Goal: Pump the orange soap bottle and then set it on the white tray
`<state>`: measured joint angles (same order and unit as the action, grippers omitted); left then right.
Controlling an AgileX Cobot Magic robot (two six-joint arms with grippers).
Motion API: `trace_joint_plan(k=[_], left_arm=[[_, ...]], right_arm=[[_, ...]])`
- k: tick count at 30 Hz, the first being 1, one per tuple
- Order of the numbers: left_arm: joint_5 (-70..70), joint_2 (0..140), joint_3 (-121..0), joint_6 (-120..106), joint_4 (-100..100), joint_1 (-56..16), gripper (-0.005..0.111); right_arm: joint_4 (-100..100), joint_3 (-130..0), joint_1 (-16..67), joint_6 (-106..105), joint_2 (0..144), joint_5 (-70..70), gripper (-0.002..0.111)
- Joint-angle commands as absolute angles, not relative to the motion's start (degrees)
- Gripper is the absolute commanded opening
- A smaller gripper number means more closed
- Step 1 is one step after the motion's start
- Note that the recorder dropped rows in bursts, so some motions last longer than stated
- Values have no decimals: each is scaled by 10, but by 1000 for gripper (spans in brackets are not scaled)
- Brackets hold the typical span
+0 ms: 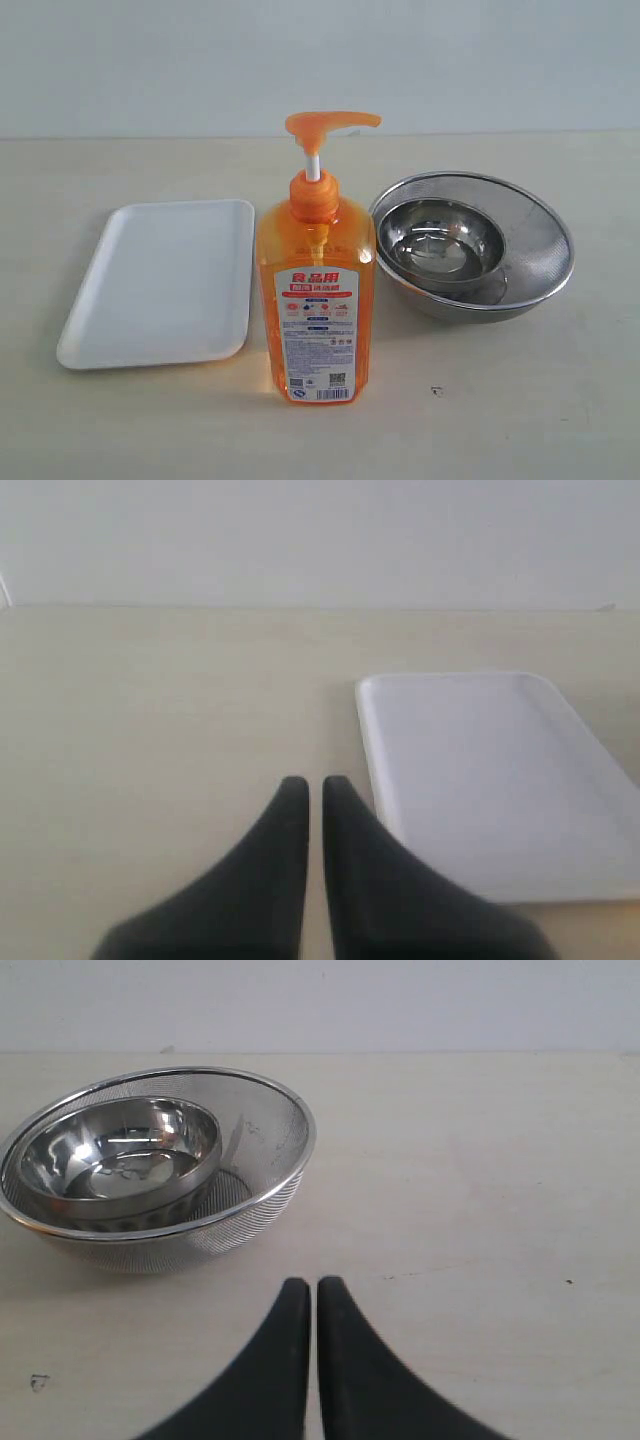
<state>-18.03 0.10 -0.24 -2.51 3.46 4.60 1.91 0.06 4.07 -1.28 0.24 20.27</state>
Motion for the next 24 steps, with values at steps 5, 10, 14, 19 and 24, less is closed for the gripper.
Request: trace_joint_plan(k=[5, 10, 14, 19, 24], left_arm=[[-180, 0, 0, -23, 40, 43, 5], [-180, 0, 0, -23, 40, 43, 5], [-179, 0, 0, -23, 39, 43, 5], [-165, 0, 0, -25, 13, 43, 5], [-118, 0, 0, -27, 7, 43, 5]], right_arm=[[17, 0, 40, -14, 0, 195, 0], [17, 0, 40, -14, 0, 195, 0], [17, 0, 40, -14, 0, 202, 0], [17, 0, 40, -14, 0, 200, 0], [17, 0, 40, -14, 0, 200, 0]])
